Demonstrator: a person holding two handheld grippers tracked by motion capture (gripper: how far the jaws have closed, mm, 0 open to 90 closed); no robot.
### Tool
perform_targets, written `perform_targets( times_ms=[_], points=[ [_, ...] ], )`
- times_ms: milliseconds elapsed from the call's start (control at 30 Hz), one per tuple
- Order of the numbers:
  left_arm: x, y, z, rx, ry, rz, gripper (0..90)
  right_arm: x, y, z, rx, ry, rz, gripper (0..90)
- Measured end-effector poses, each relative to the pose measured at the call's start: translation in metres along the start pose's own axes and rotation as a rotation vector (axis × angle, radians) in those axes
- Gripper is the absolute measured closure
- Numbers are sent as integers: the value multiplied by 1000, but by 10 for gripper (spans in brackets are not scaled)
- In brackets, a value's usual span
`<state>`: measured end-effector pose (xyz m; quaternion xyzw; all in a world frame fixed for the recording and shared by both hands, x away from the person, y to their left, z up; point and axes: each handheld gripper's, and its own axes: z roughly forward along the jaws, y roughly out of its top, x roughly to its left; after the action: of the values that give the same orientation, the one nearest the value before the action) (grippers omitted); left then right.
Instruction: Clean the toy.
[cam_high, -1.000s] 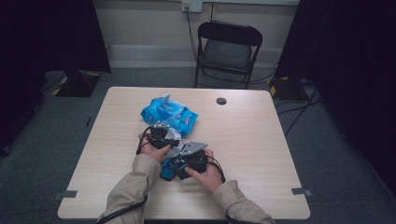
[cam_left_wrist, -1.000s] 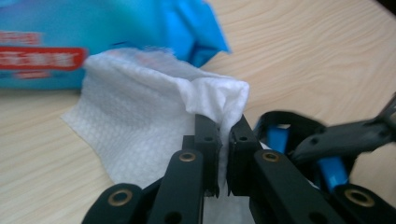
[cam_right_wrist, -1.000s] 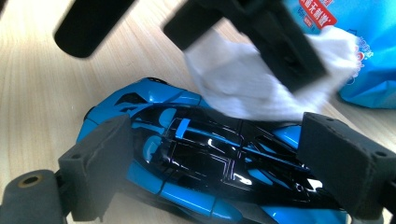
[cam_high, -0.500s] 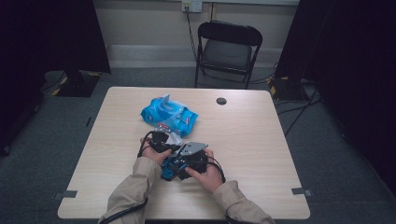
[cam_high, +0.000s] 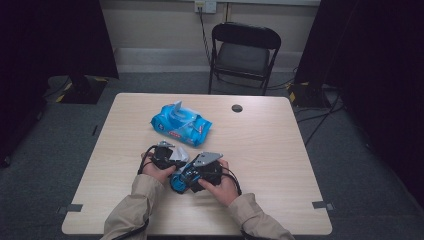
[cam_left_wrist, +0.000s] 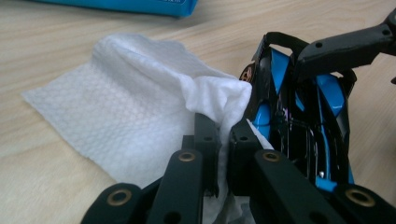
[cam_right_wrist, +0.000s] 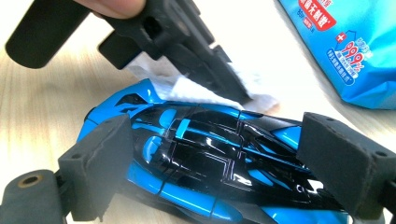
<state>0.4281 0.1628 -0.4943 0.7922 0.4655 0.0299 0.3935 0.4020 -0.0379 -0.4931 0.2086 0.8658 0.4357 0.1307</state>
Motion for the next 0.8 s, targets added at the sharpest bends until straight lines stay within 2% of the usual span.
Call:
perform_targets(
  times_ms=[267, 367, 400, 567, 800],
  points=[
    [2, -8, -10, -13, 3, -10, 851, 1, 0, 0, -2, 1, 0, 100],
    [3, -8, -14, -5, 12, -5, 850, 2, 0, 1, -3, 1, -1, 100],
    [3, -9, -15, 18, 23, -1, 850, 2, 0, 1, -3, 0, -2, 99],
    [6, -16, -22, 26, 11, -4, 848, 0, -1, 0, -5, -6, 0, 99],
    [6, -22, -29, 25, 15, -9, 848, 1, -1, 0, -4, -5, 1, 99]
  ],
)
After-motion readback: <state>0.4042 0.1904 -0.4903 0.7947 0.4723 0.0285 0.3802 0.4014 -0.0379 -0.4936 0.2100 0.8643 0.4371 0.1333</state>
